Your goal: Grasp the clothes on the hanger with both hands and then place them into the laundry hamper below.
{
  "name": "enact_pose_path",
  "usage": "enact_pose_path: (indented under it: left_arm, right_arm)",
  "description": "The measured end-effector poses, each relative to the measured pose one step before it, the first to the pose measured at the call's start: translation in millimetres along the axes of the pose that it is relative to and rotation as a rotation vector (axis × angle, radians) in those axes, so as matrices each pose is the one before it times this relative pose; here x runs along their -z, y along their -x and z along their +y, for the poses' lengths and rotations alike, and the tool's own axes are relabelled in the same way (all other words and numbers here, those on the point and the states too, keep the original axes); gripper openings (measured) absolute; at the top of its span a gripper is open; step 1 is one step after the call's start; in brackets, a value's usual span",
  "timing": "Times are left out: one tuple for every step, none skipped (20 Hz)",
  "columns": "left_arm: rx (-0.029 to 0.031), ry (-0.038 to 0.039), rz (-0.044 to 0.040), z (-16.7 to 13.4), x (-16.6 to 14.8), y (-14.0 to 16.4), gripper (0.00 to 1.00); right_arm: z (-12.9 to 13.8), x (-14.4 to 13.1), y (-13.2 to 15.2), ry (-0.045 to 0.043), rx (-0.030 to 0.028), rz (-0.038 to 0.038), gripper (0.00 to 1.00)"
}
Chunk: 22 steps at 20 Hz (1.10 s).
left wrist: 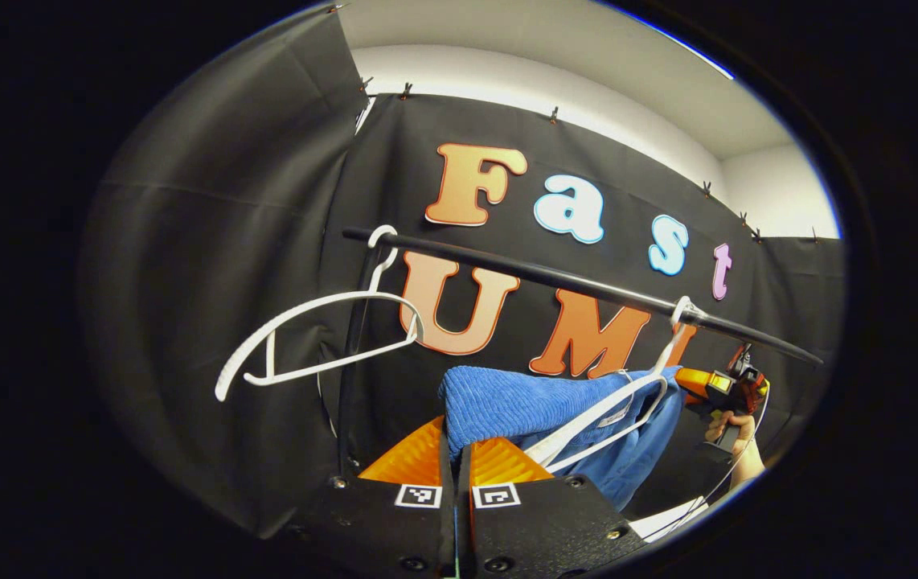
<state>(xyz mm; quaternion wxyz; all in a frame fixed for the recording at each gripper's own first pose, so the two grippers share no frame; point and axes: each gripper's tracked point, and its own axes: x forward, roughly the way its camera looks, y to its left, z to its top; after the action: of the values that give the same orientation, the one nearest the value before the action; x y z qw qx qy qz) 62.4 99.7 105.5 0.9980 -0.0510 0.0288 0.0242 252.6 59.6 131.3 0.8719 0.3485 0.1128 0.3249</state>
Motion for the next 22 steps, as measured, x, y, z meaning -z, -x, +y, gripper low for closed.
enact_pose_path:
  left_arm:
    - [0.01170, 0.01698, -0.00060, 1.61, 2.11, 0.37, 0.01]
    - [0.01327, 0.02005, -0.00505, 0.39, 0.42, -1.27, 0.01]
    - [0.01078, 0.01792, -0.00716, -0.16, -0.41, 1.26, 0.01]
    - [0.00279, 0.00822, -0.00187, 1.17, 1.29, 1.15, 0.01]
    - [0.00211, -0.00039, 0.00253, 1.46, 2.33, 0.86, 0.01]
    - [0.00013, -0.00015, -0.00006, -0.55, 2.27, 0.04, 0.01]
    - [0.00489, 0.00479, -0.00263, -0.69, 0.00, -0.66, 0.01]
    - [0.00789, 0.00813, -0.00424, -0.77, -1.49, 0.16, 0.01]
    - [0.00931, 0.00502, -0.00321, 0.00, -2.02, 0.49, 0.01]
    - [0.00853, -0.00161, -0.00070, 1.19, 1.04, 0.85, 0.01]
    - [0.00814, -0.00024, 0.00601, 1.23, 2.35, -0.18, 0.01]
    - [0.00514, 0.00779, 0.01082, 1.82, 4.69, -0.61, 0.01]
    - [0.01077, 0.02527, 0.01567, 1.57, 5.54, 1.17, 0.01]
    - [0.00434, 0.02801, 0.00744, 0.77, 3.95, -1.61, 0.01]
    - [-0.00226, 0.00899, 0.00076, 1.83, 2.75, -1.50, 0.01]
    - [-0.00649, -0.00845, 0.00391, 4.48, 1.48, -0.81, 0.01]
    - [-0.01149, -0.01519, 0.01245, 3.70, 5.50, -0.13, 0.01]
    - [-0.01454, -0.01248, 0.01918, 4.21, 9.36, 1.42, 0.01]
    - [-0.00803, 0.00353, 0.01889, 2.22, 11.23, 3.71, 0.01]
    - [-0.00248, 0.00923, 0.00568, 0.09, 9.66, 2.11, 0.01]
    - [-0.00197, 0.00634, -0.00216, -0.33, 5.75, 2.82, 0.01]
    - [0.00300, 0.00664, -0.00228, -0.58, 6.14, 1.81, 0.01]
  right_arm:
    - [-1.76, 2.24, 0.24, 0.00619, 0.00574, 0.00645, 0.07]
    - [-0.38, 1.84, -0.62, 0.00481, 0.00315, 0.00335, 0.07]
    - [-0.69, 0.94, -0.82, 0.00209, 0.00093, 0.00513, 0.07]
    - [-0.71, 1.49, -1.52, 0.00155, 0.00232, 0.00603, 0.07]
    - [-0.95, 3.30, 0.12, 0.00402, 0.00558, 0.00835, 0.07]
    - [-1.70, 2.56, -0.55, 0.00398, 0.00646, 0.00867, 0.07]
    - [-1.81, 1.64, -0.36, -0.00141, 0.00368, 0.00776, 0.07]
    - [-2.46, 0.60, -0.94, -0.00486, 0.00365, 0.00812, 0.07]
    - [-2.24, 1.53, 1.20, -0.00049, 0.00256, 0.00677, 0.07]
    - [-1.41, 0.89, 0.23, 0.00227, 0.00298, 0.00677, 0.07]
    - [-1.59, 0.93, -0.25, 0.00505, 0.00295, 0.00695, 0.07]
    - [-2.94, 0.42, -0.27, 0.00379, 0.00386, 0.00777, 0.07]
    - [-2.05, 2.54, 1.23, 0.00051, 0.00246, 0.01191, 0.07]
    - [-0.74, 0.98, 2.02, -0.00053, 0.00063, 0.00779, 0.07]
    - [1.40, 1.29, -0.28, 0.00151, -0.00159, 0.00419, 0.07]
    - [-2.35, 2.84, -1.85, 0.01186, 0.00993, 0.00889, 0.07]
    - [-4.41, 4.89, 0.81, 0.01387, 0.01092, 0.00989, 0.07]
    - [-3.39, 4.56, -0.21, 0.01133, 0.01208, 0.01042, 0.07]
    - [-3.08, 5.56, 3.05, 0.00323, 0.00747, 0.01091, 0.07]
    - [-2.04, 3.07, 1.52, -0.00226, 0.00067, -0.00045, 0.07]
    - [-0.93, 0.36, 0.90, -0.00559, -0.00466, -0.00119, 0.07]
    - [-0.73, 0.29, -0.30, -0.00326, -0.00092, 0.00023, 0.07]
